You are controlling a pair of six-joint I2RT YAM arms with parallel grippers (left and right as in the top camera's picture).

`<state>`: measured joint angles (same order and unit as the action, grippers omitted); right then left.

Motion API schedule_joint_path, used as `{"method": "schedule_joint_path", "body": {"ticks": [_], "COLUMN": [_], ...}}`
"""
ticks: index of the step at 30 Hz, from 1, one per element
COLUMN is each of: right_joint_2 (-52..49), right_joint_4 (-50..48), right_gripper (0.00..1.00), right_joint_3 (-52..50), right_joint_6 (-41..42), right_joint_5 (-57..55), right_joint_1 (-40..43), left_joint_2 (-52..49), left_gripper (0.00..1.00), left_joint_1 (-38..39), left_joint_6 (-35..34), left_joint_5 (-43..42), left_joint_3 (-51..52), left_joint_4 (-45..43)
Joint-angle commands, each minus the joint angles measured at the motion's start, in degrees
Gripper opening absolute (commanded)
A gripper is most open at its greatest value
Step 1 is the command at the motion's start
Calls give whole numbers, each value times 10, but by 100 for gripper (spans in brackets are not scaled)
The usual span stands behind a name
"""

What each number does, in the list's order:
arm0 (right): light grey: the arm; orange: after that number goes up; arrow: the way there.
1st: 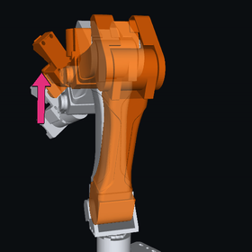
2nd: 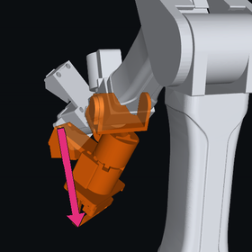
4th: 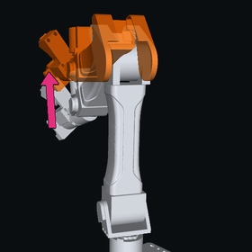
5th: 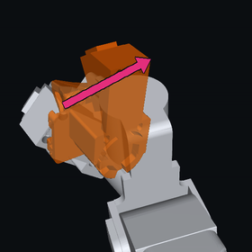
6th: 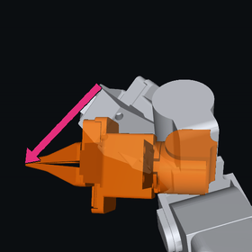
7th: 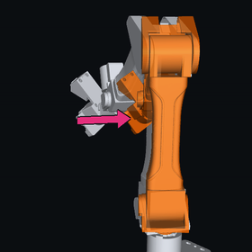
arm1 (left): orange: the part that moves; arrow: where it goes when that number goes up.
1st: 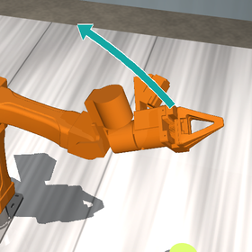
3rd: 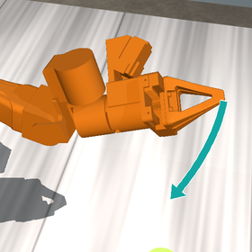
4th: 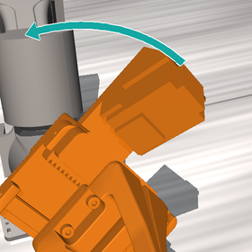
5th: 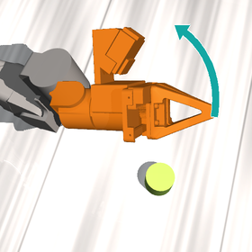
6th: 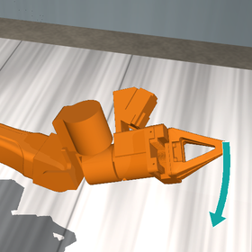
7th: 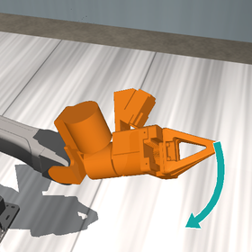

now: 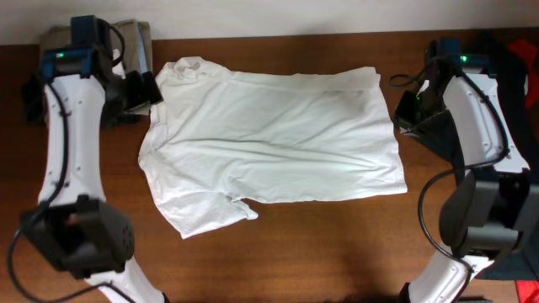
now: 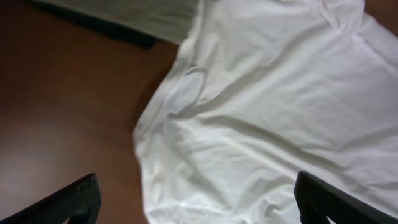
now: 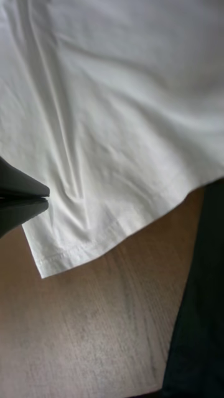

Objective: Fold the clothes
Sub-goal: 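Grasp the bottom hem corners with both grippers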

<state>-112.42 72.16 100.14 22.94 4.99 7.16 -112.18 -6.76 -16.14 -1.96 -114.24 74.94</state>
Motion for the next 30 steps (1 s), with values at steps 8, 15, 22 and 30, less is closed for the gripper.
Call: {"method": "schedule_joint_path", "body": {"ticks": [8, 15, 22, 30], "right_joint_2": [131, 129, 127, 127], "right_joint_4": [110, 76, 57, 52], "right_gripper": [99, 99, 99, 99], "right_joint_3": [10, 10, 10, 10], "right_joint_6": [-67, -67, -67, -82], "right_joint_5": [37, 34, 34, 34], "right_joint_1": [-1, 0, 0, 0], "left_joint_2": [176, 342, 377, 171], "left_gripper": [99, 99, 96, 77], "left_joint_1": [-1, 63, 75, 75], "left_joint_6": [-98, -139, -184, -183], "left_joint_5": [80, 40, -13, -17], "left_joint_3": [10, 354, 694, 697], "left_joint_4": [209, 130, -143, -264]}}
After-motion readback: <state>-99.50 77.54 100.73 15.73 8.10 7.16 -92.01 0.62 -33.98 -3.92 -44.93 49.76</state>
